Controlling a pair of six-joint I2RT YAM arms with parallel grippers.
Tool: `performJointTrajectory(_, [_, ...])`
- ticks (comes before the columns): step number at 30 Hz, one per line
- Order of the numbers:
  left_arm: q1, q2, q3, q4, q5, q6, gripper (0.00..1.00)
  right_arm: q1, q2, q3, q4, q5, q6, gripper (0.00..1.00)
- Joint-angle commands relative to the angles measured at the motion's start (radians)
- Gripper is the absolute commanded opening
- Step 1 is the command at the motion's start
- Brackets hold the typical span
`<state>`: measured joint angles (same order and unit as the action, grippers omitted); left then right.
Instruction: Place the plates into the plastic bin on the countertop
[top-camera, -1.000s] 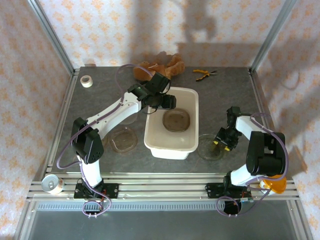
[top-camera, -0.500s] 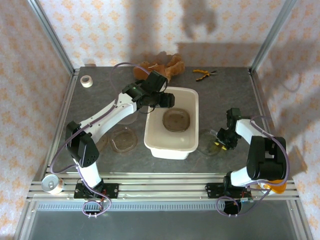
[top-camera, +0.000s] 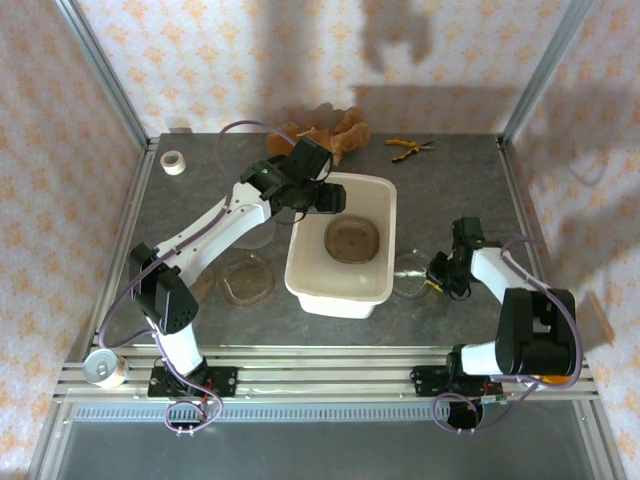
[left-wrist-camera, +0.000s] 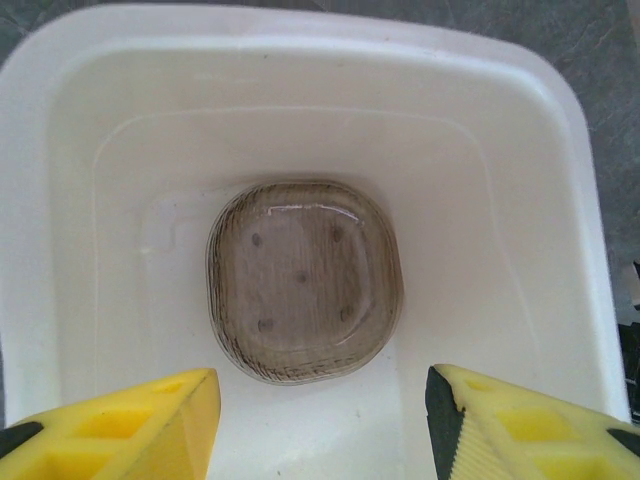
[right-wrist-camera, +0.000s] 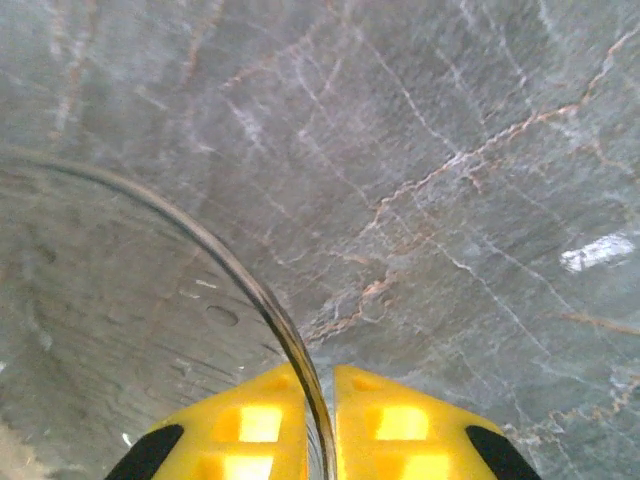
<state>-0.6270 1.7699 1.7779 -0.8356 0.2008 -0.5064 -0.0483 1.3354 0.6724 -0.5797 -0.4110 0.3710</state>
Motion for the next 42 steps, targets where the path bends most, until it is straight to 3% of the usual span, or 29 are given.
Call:
performJointTrajectory(1, [0.01, 0.026, 0.07, -0.092, -0.026, -0.006, 0.58, 0.007, -0.08, -0.019, 0.02, 0.043, 0.033, 0.1])
performJointTrajectory(9, [0.027, 0.084, 0.216, -0.224, -0.05, 0.006, 0.58, 0.007, -0.146, -0.009, -0.02, 0.111, 0.012, 0.04])
performJointTrajectory(18, [0.026, 0.084, 0.229, -0.261, -0.073, 0.012, 0.58, 0.005, -0.226, 0.064, -0.09, 0.143, -0.015, 0.0])
performJointTrajectory(26, [0.026, 0.055, 0.22, -0.238, -0.048, 0.078, 0.59, 0.005, -0.283, 0.241, -0.194, 0.141, -0.048, 0.0])
performJointTrajectory(33, [0.003, 0.042, 0.238, -0.151, 0.036, 0.161, 0.61, 0.007, -0.304, 0.452, -0.327, 0.18, -0.085, 0.0])
performJointTrajectory(42, [-0.047, 0.091, 0.348, -0.077, 0.099, 0.239, 0.69, 0.03, -0.294, 0.579, -0.305, 0.012, -0.099, 0.0])
